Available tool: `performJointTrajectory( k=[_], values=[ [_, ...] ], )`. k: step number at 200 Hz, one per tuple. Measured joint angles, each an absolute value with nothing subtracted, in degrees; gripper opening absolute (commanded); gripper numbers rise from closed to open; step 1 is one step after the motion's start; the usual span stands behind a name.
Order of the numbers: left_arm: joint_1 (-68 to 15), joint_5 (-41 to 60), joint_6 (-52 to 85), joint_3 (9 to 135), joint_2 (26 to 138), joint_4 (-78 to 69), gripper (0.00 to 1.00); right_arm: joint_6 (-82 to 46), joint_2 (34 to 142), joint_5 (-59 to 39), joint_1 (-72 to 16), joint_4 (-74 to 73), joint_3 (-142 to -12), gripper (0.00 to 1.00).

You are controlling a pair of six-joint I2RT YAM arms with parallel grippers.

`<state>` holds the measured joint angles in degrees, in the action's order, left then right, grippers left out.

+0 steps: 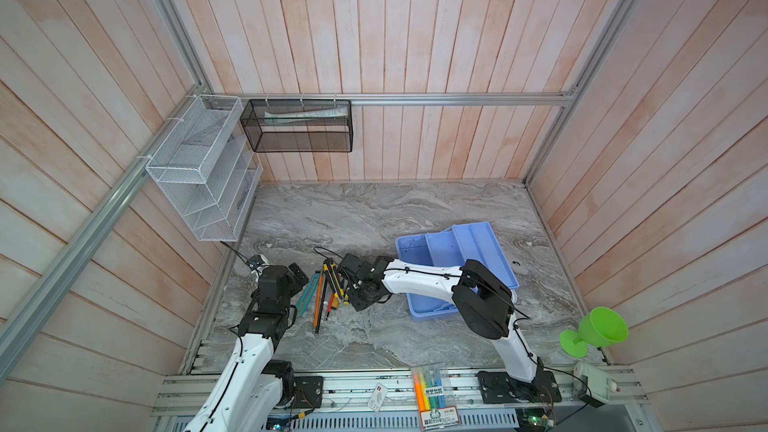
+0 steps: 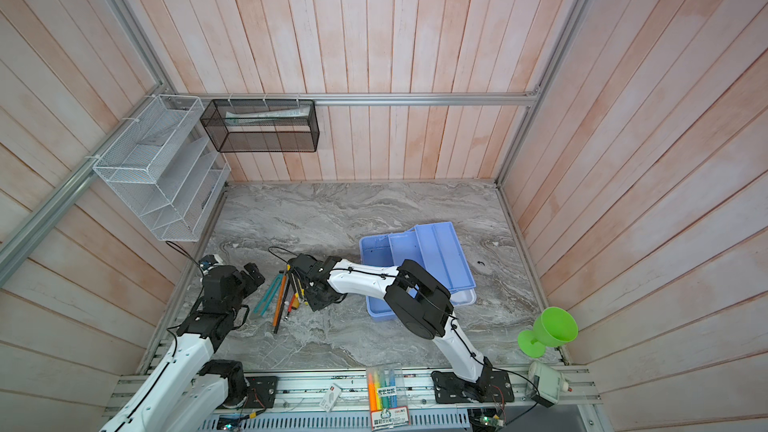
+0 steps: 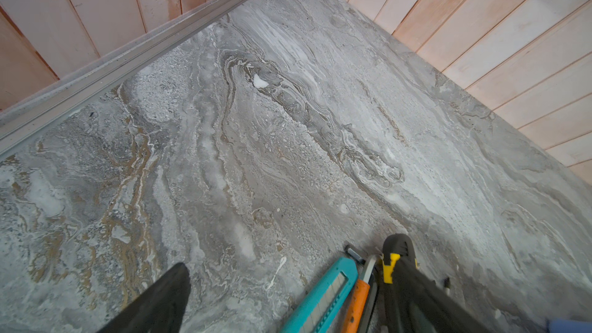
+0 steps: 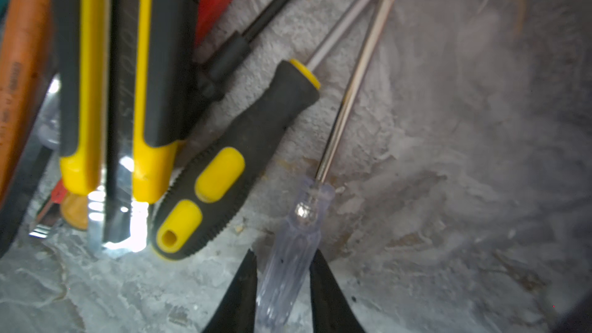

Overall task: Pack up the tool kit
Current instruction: 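Grasp the clear-handled screwdriver with the right gripper and lift it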

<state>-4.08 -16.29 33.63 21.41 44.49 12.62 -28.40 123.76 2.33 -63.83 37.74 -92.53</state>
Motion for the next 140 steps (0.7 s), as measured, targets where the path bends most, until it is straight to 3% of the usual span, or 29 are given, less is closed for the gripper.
performJointTrajectory(
  k=[41,97,140],
  values=[
    [-4.0,-15.2,33.1,21.4,44.7,12.0,1.0,-29.9,121.7,2.7,-63.8,37.8,-89.4,0.22],
    [-3.7,-14.8,32.8,21.4,44.8,12.0,1.0,-30.0,121.1,2.8,-63.3,37.4,-89.2,0.07],
    [-3.7,-14.8,32.7,21.4,44.8,12.0,1.0,-28.9,114.5,3.6,-60.8,36.8,-85.5,0.01]
  ],
)
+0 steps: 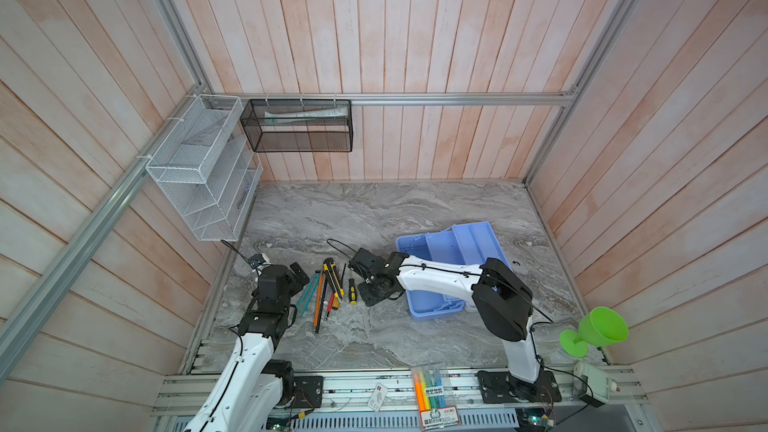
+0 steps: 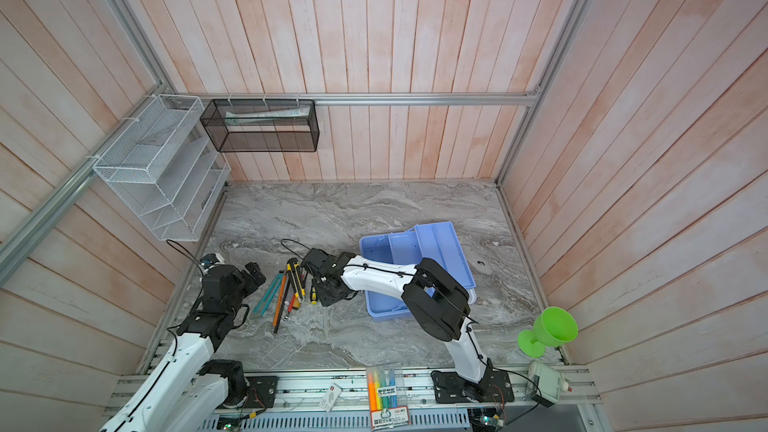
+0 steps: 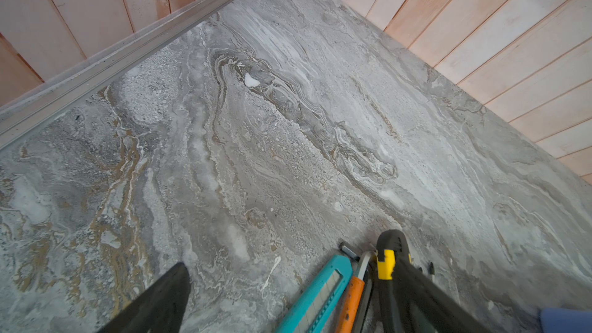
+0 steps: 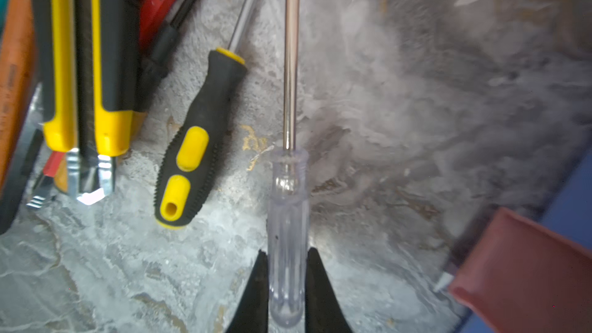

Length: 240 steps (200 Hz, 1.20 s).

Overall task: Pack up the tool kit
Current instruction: 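Grasp the clear-handled screwdriver with the right gripper and lift it, then carry the screwdriver over the blue tray and drop it into a compartment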

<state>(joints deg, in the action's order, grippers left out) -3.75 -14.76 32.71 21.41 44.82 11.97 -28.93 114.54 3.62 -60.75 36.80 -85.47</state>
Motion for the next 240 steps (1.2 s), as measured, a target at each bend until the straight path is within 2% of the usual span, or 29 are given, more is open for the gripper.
performJointTrajectory(
  k=[70,155,192,240],
  values=[
    [-3.6,-13.7,32.5,21.4,45.5,11.5,1.0,-24.8,95.9,7.1,-55.0,36.4,-76.6,0.0],
    [-3.4,-13.5,32.3,21.4,45.6,11.1,1.0,-19.5,75.0,12.3,-36.9,40.2,-65.8,0.0],
    [-3.4,-13.3,32.3,21.4,45.9,11.1,1.0,-18.3,70.0,13.0,-31.4,43.4,-61.4,0.0],
    [-3.4,-13.3,32.1,21.4,46.0,11.1,1.0,-16.8,68.7,12.9,-27.5,45.6,-59.2,0.0]
  ],
)
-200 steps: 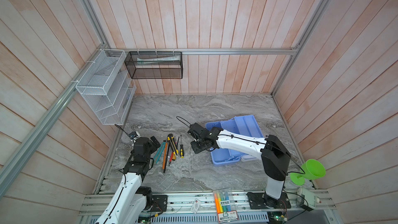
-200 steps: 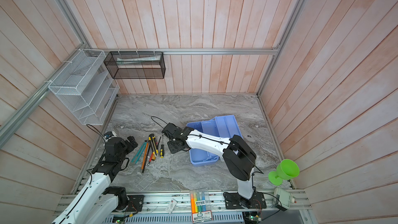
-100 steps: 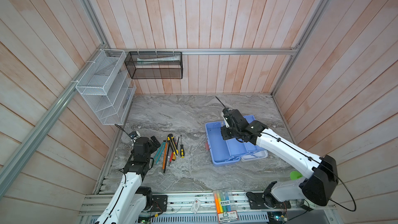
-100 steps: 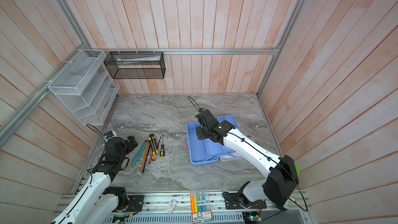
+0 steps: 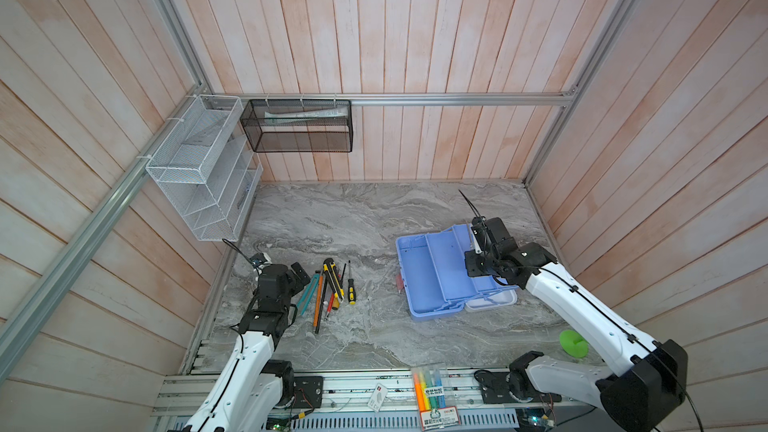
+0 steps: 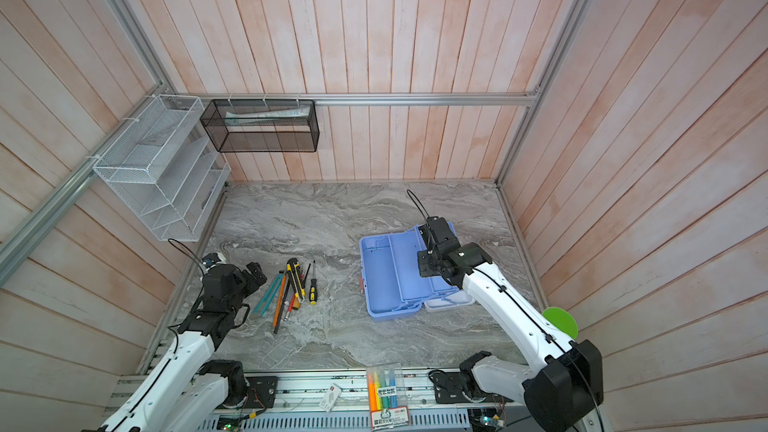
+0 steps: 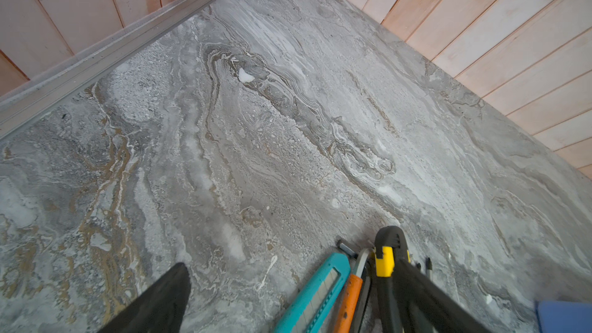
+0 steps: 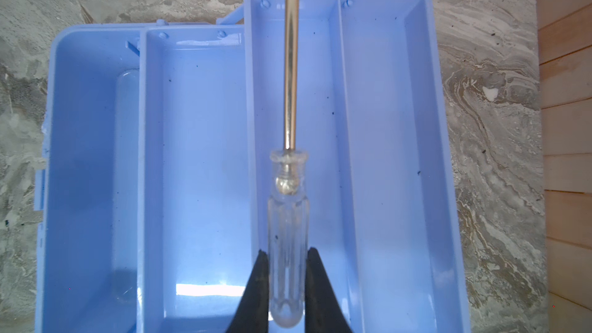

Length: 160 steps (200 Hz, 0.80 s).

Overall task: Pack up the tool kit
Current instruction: 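Carry the screwdriver over the blue tray and drop it into a compartment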

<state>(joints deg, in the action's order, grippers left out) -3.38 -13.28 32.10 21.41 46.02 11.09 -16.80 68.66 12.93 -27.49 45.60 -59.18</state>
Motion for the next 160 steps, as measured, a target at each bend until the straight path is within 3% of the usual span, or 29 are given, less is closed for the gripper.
performJointTrajectory(
  k=[77,105,160],
  values=[
    [-3.4,-13.3,32.1,21.4,46.0,11.1,1.0,-14.7,73.7,11.8,-25.4,45.6,-59.1,0.0],
    [-3.4,-13.2,32.1,21.4,46.0,11.1,1.0,-14.2,76.2,11.7,-25.4,46.0,-59.2,0.22],
    [-3.4,-12.6,32.0,21.4,46.0,11.0,1.0,-13.1,77.0,12.1,-25.4,48.8,-63.3,0.34]
  ],
)
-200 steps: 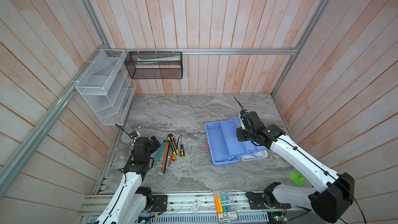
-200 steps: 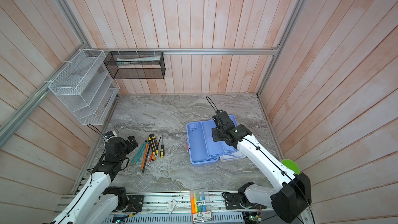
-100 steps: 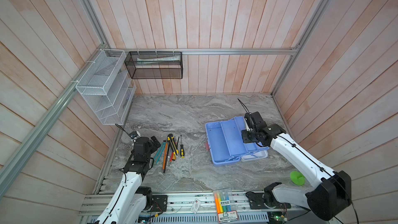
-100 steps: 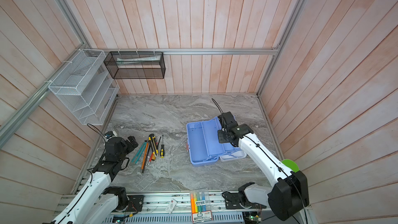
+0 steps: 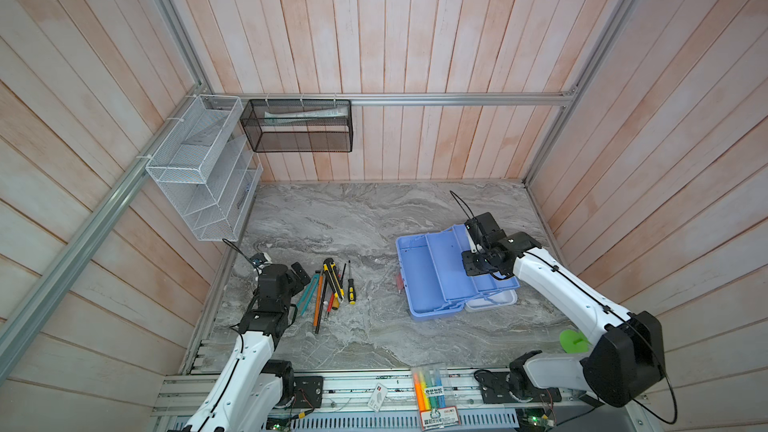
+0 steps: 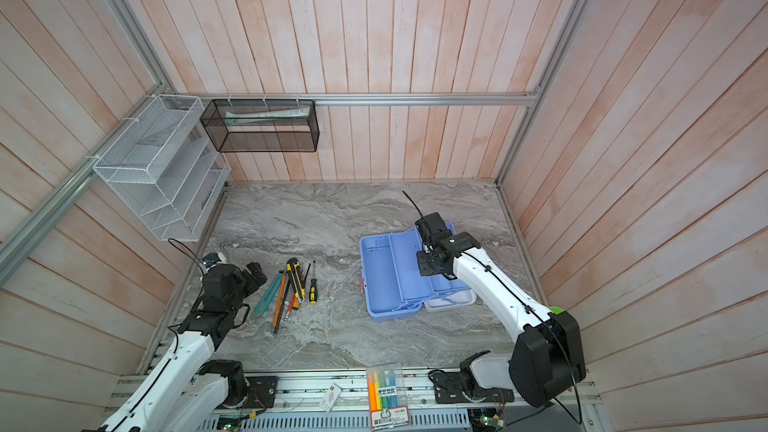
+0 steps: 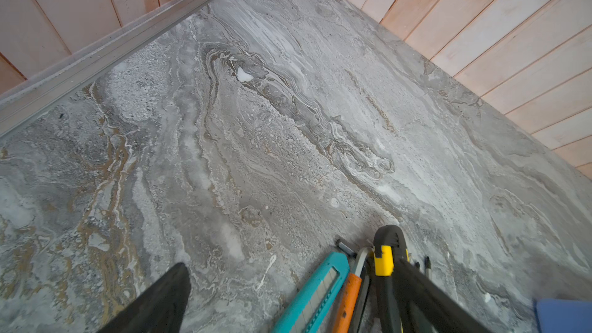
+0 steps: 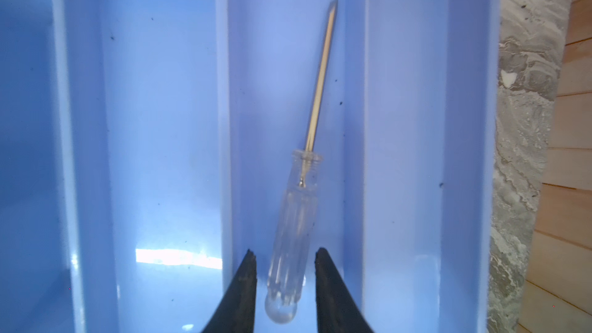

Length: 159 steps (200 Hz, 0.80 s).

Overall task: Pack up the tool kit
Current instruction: 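Carry the screwdriver over the blue tray and drop it into a compartment, then move the right gripper back to the tools and grasp the yellow-black screwdriver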

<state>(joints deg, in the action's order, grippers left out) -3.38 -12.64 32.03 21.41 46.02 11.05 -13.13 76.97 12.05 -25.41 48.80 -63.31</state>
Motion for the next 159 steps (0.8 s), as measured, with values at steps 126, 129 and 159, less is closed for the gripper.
performJointTrajectory(
  k=[126,129,159],
  values=[
    [-3.4,-12.4,31.9,21.4,46.0,10.7,1.0,-20.4,95.1,2.4,-50.0,32.6,-76.6,0.41],
    [-3.4,-12.4,31.9,21.4,46.0,10.7,1.0,-20.8,96.3,2.2,-50.6,32.6,-77.3,0.41],
    [-3.4,-12.4,31.9,21.4,46.0,10.7,1.0,-23.6,106.5,-0.4,-55.2,31.0,-82.4,0.41]
  ],
)
